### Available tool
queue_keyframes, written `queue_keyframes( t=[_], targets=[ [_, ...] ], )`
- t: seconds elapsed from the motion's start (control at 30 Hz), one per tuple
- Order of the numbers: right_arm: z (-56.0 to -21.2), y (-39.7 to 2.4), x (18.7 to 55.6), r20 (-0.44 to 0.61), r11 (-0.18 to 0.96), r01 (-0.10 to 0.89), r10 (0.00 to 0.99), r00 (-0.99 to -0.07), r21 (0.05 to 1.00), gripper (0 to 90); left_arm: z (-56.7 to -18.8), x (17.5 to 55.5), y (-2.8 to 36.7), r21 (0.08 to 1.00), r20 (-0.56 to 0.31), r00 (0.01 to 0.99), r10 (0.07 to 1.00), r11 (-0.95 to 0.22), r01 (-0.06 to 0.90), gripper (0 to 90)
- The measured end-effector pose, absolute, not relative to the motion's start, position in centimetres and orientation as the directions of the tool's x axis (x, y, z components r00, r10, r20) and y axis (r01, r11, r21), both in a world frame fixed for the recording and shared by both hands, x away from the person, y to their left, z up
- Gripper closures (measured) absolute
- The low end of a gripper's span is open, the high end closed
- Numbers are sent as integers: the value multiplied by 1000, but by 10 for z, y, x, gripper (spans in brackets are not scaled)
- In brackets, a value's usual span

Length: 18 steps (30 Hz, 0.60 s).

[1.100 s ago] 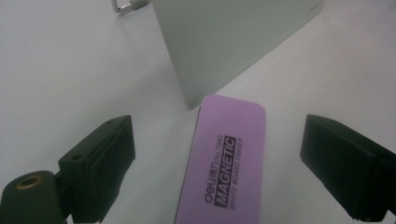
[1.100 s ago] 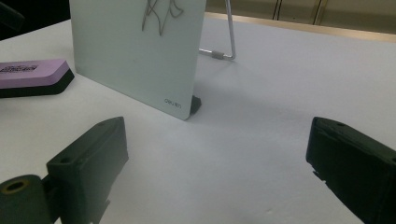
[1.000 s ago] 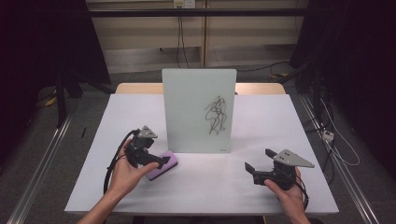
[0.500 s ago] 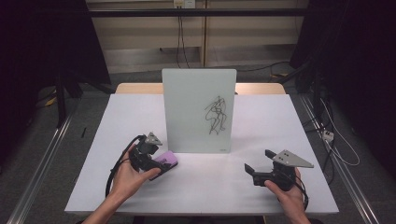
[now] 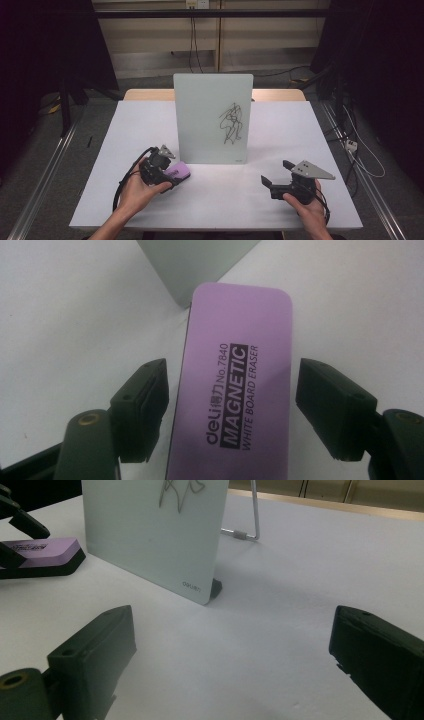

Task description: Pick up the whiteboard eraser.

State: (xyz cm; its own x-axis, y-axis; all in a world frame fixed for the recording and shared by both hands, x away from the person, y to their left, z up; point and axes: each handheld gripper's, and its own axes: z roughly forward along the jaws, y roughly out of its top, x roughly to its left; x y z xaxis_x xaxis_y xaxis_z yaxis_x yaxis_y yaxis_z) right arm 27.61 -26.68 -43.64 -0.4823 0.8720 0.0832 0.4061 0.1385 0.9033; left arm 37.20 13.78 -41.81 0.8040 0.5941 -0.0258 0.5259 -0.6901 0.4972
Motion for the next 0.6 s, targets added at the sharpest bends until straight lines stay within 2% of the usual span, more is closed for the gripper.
queue_keyframes(
  t=[0.13,0.4,0.6],
  targets=[
    [-437,-266,276,80,144,406,870,-487,903,46,-420,372,137,478,-7,814,580,-713,512,390],
    [-436,-266,276,78,143,400,870,-487,905,46,-421,374,138,468,-12,825,565,-726,504,401],
    [-436,-266,276,80,141,401,870,-486,905,46,-420,374,139,483,-36,806,591,-696,532,408]
  ],
)
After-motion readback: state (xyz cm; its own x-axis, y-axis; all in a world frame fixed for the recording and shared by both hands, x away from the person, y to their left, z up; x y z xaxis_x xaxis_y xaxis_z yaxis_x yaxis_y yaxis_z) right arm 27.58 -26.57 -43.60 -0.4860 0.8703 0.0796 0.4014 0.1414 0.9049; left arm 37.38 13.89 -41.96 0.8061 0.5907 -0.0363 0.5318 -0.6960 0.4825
